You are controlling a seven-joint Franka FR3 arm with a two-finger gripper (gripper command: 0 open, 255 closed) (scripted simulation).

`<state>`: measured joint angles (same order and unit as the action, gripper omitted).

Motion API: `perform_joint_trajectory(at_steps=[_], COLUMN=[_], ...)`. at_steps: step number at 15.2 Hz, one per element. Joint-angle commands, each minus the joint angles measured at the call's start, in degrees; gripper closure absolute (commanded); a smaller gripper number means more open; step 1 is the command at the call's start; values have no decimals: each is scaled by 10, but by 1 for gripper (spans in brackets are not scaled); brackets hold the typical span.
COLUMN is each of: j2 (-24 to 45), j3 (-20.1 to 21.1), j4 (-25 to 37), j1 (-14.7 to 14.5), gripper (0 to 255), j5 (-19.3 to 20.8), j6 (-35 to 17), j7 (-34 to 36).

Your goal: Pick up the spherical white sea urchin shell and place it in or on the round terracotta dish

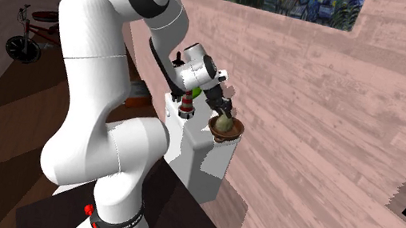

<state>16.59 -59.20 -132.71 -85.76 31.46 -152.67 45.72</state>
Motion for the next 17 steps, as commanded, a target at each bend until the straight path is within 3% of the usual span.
perform_joint_trajectory(at_steps=[1,7,15,16,17], j2=[17,67,70,69,71], j3=[11,45,47,46,48], j4=[-1,-4,-4,-6,-4], j1=[12,46,48,47,50], gripper=[255,255,255,0,0], j5=[-11,-37,-39,-37,-39], j6=[-16,-63,-65,-66,-67], j7=[-2,0,0,0,-1])
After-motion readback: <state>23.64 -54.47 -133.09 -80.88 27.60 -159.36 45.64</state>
